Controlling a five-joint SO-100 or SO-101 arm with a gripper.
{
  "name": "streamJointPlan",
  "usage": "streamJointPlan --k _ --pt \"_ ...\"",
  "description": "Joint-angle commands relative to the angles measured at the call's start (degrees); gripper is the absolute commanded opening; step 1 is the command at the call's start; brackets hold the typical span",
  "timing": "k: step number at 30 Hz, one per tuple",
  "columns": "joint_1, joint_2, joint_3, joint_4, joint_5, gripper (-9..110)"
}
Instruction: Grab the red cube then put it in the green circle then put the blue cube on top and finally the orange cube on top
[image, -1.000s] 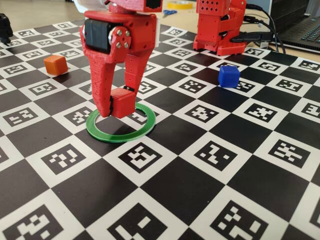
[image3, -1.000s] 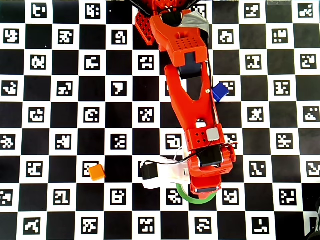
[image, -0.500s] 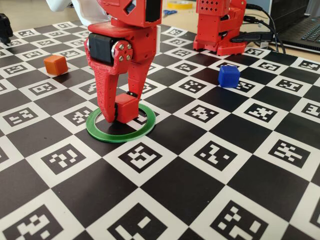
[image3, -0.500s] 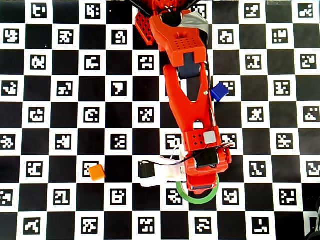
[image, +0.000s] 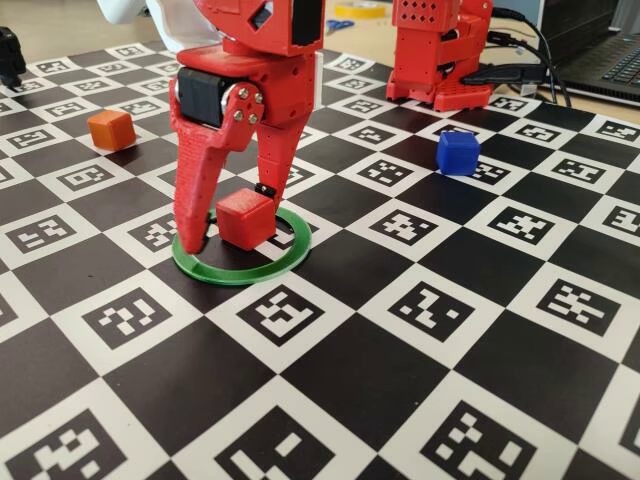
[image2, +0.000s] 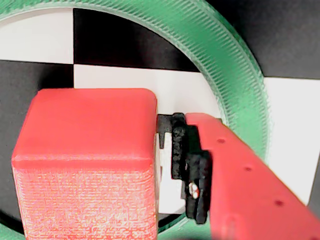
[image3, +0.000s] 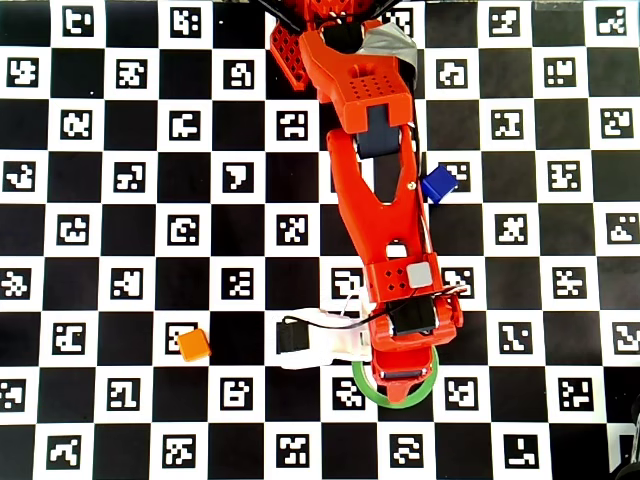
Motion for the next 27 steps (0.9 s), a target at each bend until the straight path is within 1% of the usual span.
streamJointPlan --k 1,8,15,21,25,27 --pt "0.7 8.96 -0.62 1.41 0.79 49" --pt "0.7 16.52 -0.7 5.01 2.81 50" --pt "0.18 27.77 -0.35 10.37 2.99 49" --pt "-0.09 42.1 7.12 16.61 -0.09 48" --pt "0.26 51.15 13.1 20.92 3.16 48" --pt "0.26 55.11 15.64 23.2 5.98 45"
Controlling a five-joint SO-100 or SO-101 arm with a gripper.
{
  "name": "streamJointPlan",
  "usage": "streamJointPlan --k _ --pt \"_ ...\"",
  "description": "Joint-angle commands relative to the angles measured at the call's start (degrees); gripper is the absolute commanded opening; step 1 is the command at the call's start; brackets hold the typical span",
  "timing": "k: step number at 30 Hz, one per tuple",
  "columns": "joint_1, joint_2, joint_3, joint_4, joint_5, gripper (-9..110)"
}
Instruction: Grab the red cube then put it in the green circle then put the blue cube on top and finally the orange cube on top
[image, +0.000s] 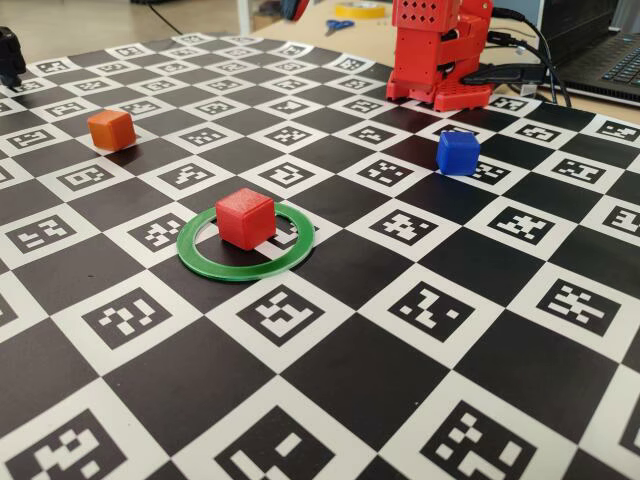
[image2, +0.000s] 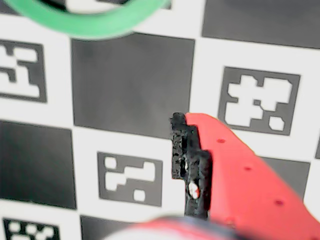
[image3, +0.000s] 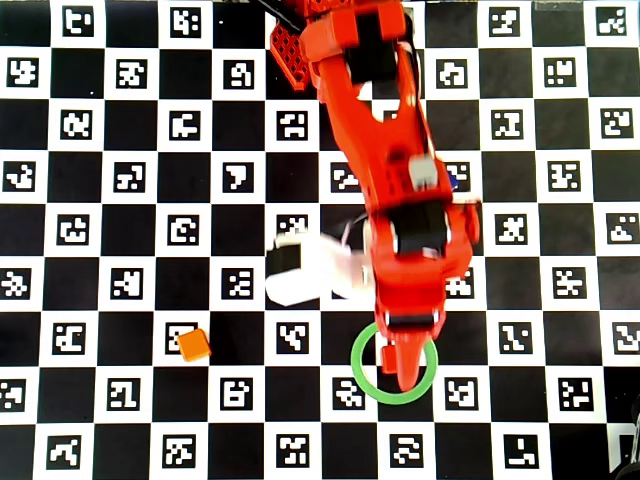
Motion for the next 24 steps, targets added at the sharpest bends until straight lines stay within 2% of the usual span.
streamJointPlan --k 1,6,8,14,17,24 --pt "0.18 13.36 2.46 4.75 4.39 44" --pt "-0.26 23.47 10.37 5.54 8.61 42" --pt "-0.53 27.16 14.06 3.96 13.36 42" --pt "-4.31 36.12 27.69 1.76 12.22 42" --pt "-7.21 37.44 31.9 2.55 15.73 41" --pt "-21.88 38.67 39.2 4.22 32.52 42"
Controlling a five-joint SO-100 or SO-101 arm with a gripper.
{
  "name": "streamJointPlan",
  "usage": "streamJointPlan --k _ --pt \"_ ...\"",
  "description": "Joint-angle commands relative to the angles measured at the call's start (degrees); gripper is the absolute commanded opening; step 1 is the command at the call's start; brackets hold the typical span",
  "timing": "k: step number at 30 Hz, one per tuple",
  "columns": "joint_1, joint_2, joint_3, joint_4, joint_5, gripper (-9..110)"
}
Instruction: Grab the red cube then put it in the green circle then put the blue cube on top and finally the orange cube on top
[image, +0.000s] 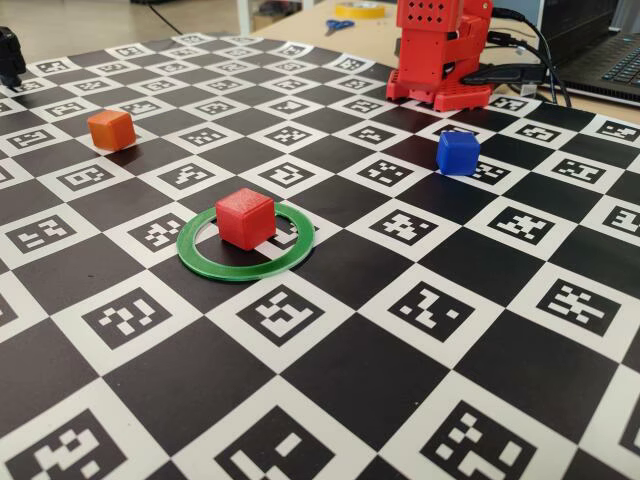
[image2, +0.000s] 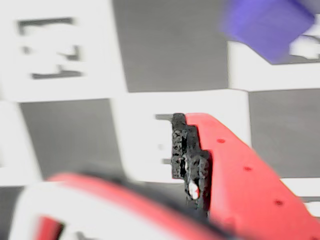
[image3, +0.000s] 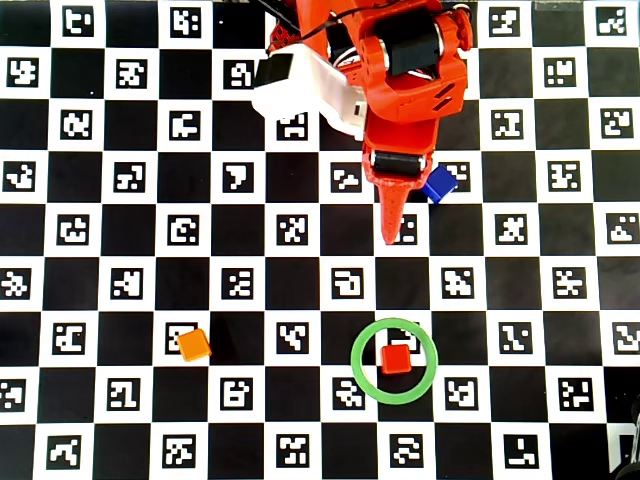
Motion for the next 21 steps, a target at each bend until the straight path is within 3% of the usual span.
streamJointPlan --k 1,11,21 --pt "-9.14 2.81 2.2 1.41 9.76 42" --pt "-16.52 5.8 15.64 -15.12 19.34 43" --pt "-17.23 -3.16 15.21 -21.88 21.45 43"
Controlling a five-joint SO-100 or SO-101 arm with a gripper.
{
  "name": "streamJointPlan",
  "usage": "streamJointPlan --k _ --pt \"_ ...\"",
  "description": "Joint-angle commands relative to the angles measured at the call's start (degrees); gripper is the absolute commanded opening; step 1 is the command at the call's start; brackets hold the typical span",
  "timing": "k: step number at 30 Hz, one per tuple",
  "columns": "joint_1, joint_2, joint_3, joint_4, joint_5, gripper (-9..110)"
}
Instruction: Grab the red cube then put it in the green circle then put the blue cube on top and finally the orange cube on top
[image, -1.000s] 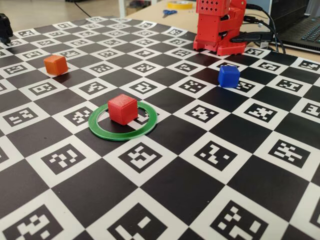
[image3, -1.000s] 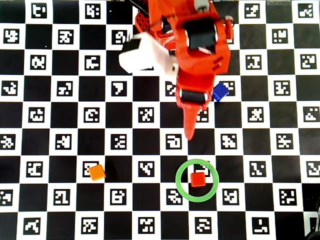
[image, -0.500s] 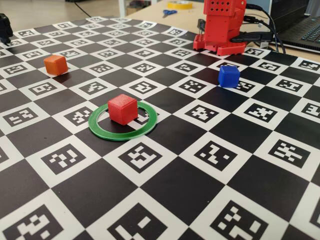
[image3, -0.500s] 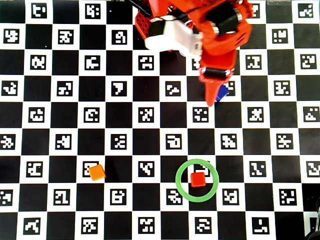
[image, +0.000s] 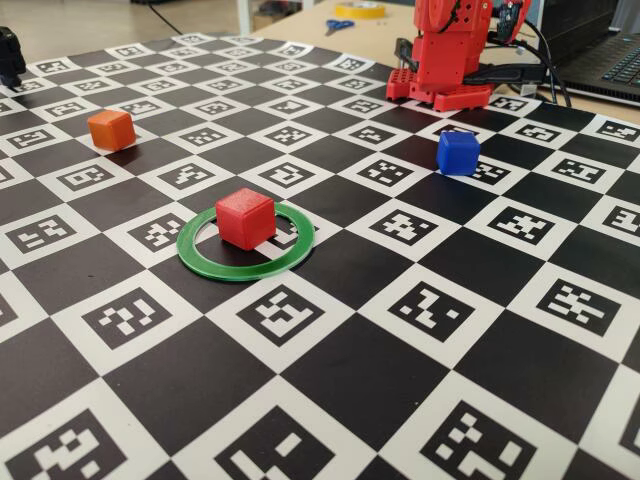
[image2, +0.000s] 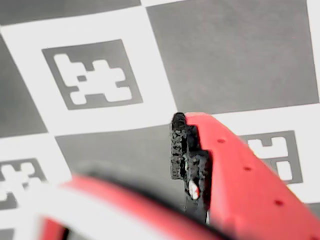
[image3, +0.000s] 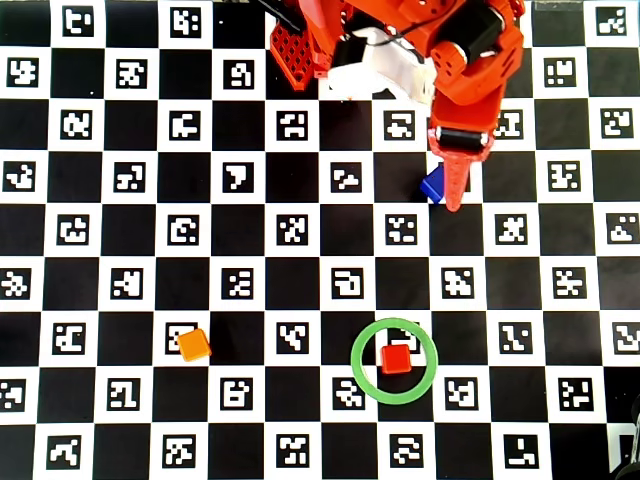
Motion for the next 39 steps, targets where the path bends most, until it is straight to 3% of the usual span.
streamJointPlan --k 1,12,25,39 --pt "-0.44 -2.37 -0.62 -1.41 0.53 44" --pt "-6.24 -6.86 5.1 -5.54 3.52 49" --pt "-3.96 -9.14 12.74 -21.18 10.28 48" --pt "-0.7 -12.39 18.28 -28.56 9.05 48"
